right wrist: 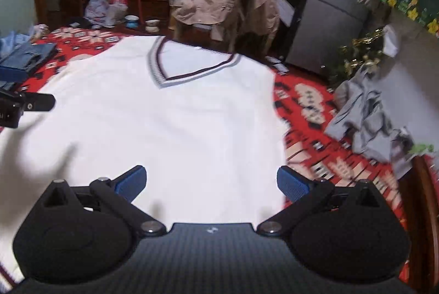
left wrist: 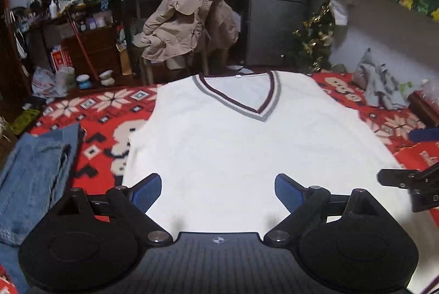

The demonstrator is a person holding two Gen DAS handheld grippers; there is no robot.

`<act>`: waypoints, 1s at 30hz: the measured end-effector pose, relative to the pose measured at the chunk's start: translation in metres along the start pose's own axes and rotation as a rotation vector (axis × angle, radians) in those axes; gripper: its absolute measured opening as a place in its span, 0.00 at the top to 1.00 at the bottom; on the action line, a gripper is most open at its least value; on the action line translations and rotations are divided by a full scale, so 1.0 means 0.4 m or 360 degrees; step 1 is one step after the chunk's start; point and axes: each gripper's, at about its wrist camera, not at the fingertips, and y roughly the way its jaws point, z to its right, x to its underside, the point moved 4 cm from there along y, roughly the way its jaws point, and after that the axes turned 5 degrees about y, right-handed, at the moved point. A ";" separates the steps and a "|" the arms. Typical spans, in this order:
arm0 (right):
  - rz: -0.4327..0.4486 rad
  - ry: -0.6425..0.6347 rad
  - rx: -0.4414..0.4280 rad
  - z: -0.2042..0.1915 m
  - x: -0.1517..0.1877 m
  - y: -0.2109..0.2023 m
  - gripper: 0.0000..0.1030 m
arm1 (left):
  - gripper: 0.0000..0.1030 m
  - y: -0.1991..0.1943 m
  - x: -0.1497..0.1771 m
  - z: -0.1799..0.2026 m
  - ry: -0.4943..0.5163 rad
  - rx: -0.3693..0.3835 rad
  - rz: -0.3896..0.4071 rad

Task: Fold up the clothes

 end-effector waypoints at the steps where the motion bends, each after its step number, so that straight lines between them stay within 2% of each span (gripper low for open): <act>1: 0.0024 0.0042 0.0007 0.001 0.007 -0.004 0.01 | 0.13 0.003 0.004 -0.005 -0.0014 -0.0025 -0.0017; 4: 0.0079 0.0147 -0.0001 0.024 0.013 -0.015 0.01 | 0.13 0.028 0.008 -0.018 -0.0101 -0.0002 -0.0071; 5: 0.0077 0.0181 -0.0018 0.032 0.013 -0.014 0.01 | 0.15 0.038 0.010 -0.022 -0.0145 0.0014 -0.0090; 6: 0.0074 0.0232 -0.0037 0.041 0.015 -0.012 0.04 | 0.21 0.047 0.012 -0.027 -0.0190 0.0031 -0.0110; 8: 0.0063 0.0336 -0.0069 0.058 0.025 -0.004 0.22 | 0.31 0.067 0.017 -0.034 -0.0267 0.0052 -0.0156; 9: 0.0044 0.0384 -0.0076 0.067 0.030 0.005 0.39 | 0.42 0.081 0.018 -0.038 -0.0284 0.0046 -0.0184; 10: 0.0016 0.0416 -0.0073 0.075 0.035 0.017 0.60 | 0.49 0.091 0.019 -0.039 -0.0294 0.0051 -0.0201; 11: -0.0010 0.0438 -0.0067 0.083 0.037 0.030 0.70 | 0.64 0.098 0.021 -0.040 -0.0306 0.0068 -0.0216; 12: -0.0034 0.0459 -0.0061 0.093 0.040 0.043 0.86 | 0.72 0.106 0.020 -0.043 -0.0322 0.0089 -0.0233; 13: -0.0059 0.0479 -0.0055 0.102 0.042 0.056 0.87 | 0.76 0.113 0.017 -0.047 -0.0339 0.0112 -0.0241; 14: -0.0050 0.0478 -0.0053 0.109 0.036 0.063 0.87 | 0.86 0.119 0.012 -0.053 -0.0357 0.0137 -0.0243; 15: -0.0030 0.0470 -0.0052 0.116 0.027 0.068 0.87 | 0.89 0.125 0.006 -0.058 -0.0370 0.0162 -0.0242; 19: 0.0038 0.0446 -0.0075 0.134 -0.035 0.102 0.88 | 0.90 0.176 -0.038 -0.081 -0.0398 0.0191 -0.0226; 24: 0.0049 0.0506 -0.0139 0.145 -0.144 0.232 0.89 | 0.93 0.286 -0.125 -0.096 -0.0425 0.0282 -0.0214; 28: 0.0013 0.0583 -0.0175 0.148 -0.216 0.375 0.90 | 0.93 0.416 -0.173 -0.123 -0.0630 0.0454 -0.0274; 30: -0.0019 0.0677 -0.0220 0.160 -0.241 0.443 0.90 | 0.96 0.473 -0.189 -0.132 -0.0680 0.0476 -0.0299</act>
